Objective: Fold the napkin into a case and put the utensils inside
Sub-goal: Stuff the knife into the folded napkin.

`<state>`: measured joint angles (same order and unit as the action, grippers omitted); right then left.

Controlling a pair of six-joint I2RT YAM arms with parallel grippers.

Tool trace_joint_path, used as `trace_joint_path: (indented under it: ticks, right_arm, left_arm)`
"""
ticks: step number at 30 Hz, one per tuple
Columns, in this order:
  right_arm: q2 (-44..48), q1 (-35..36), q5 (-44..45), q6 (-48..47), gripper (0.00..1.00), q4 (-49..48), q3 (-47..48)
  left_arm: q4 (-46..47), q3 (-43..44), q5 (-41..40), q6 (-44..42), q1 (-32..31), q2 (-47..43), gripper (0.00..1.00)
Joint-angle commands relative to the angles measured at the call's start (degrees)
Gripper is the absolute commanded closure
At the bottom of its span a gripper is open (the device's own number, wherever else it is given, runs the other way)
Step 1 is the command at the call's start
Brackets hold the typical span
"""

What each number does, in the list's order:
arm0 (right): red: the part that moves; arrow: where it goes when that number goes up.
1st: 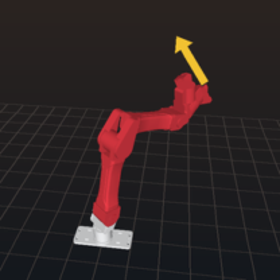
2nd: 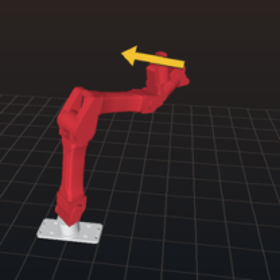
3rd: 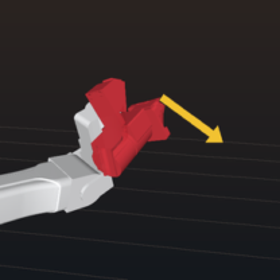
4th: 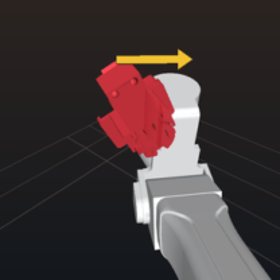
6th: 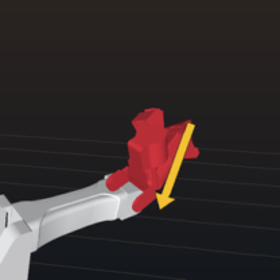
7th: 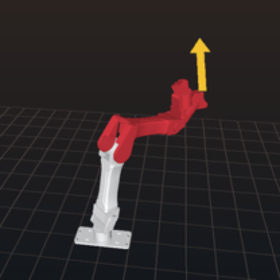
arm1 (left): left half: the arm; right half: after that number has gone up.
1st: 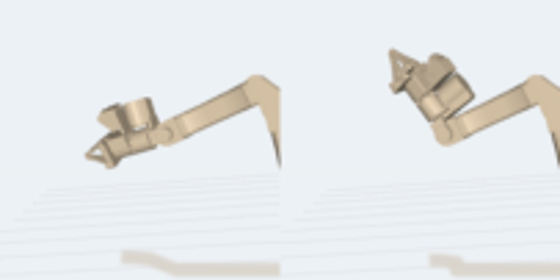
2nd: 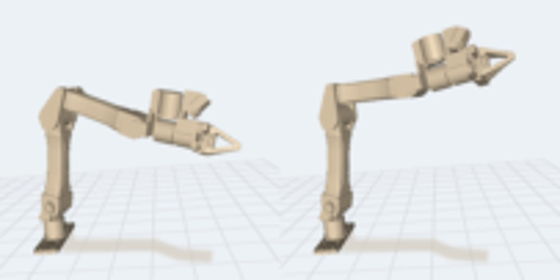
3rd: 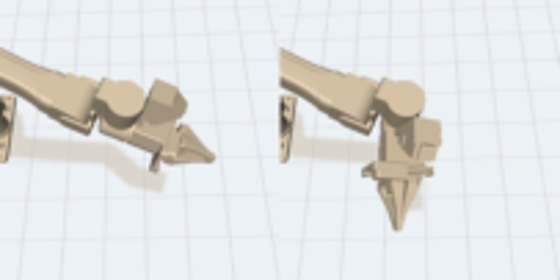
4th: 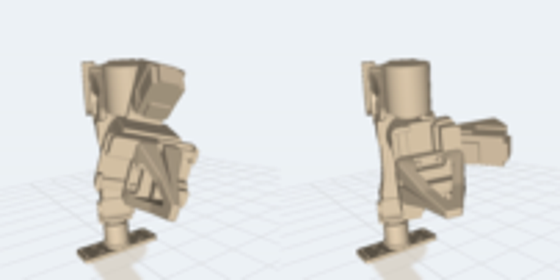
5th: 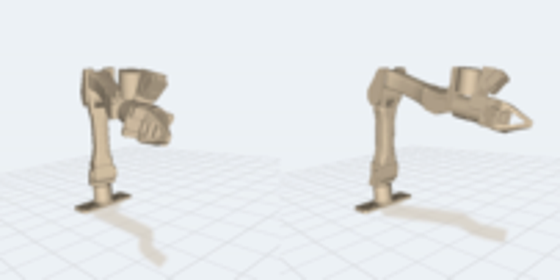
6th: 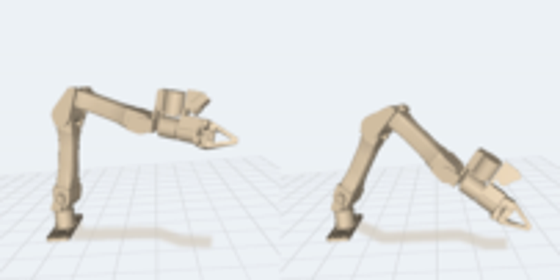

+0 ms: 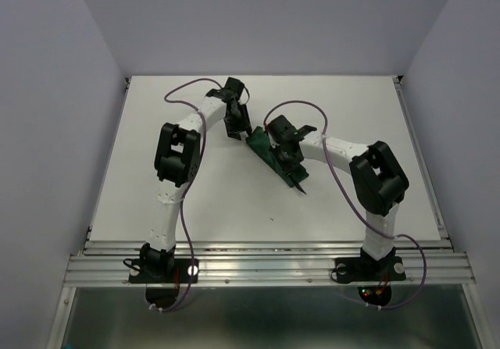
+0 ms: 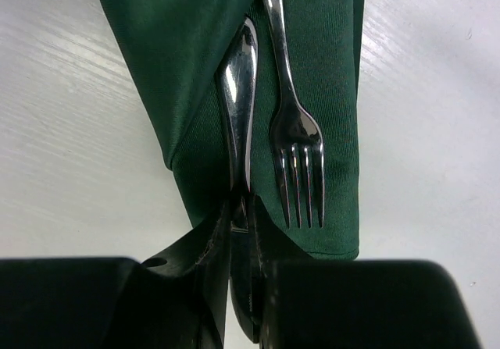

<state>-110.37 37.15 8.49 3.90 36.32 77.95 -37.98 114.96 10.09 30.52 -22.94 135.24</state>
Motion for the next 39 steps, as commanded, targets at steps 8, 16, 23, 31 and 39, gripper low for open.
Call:
trace_joint_path:
  ticks: [8, 16, 23, 31, 39]
  right_arm:
    - [-3.71, -0.14, -1.20, -1.97, 0.99, 2.97, 8.00]
    - [-6.61, -0.14, -1.72, -2.85, 0.99, 4.11, 12.57]
    - [-9.42, -0.14, -1.90, -3.20, 0.99, 4.47, 16.09]
    - [-12.06, -0.14, -1.55, -5.57, 0.99, 4.20, 19.78]
    - [-12.94, -0.14, -0.58, -6.45, 0.99, 3.59, 20.92]
  left_arm:
    - [-0.96, 2.99, 1.43, -0.29, -0.35, 0.64, 0.49]
    - [-1.05, 3.52, 1.78, -0.46, -0.35, 1.60, 0.49]
    - [-0.87, 3.61, 2.13, -0.38, -0.35, 2.13, 0.49]
    - [-0.69, 3.08, 2.22, -0.29, -0.35, 2.05, 0.49]
    - [-0.43, 2.82, 2.74, -0.20, -0.35, 2.31, 0.49]
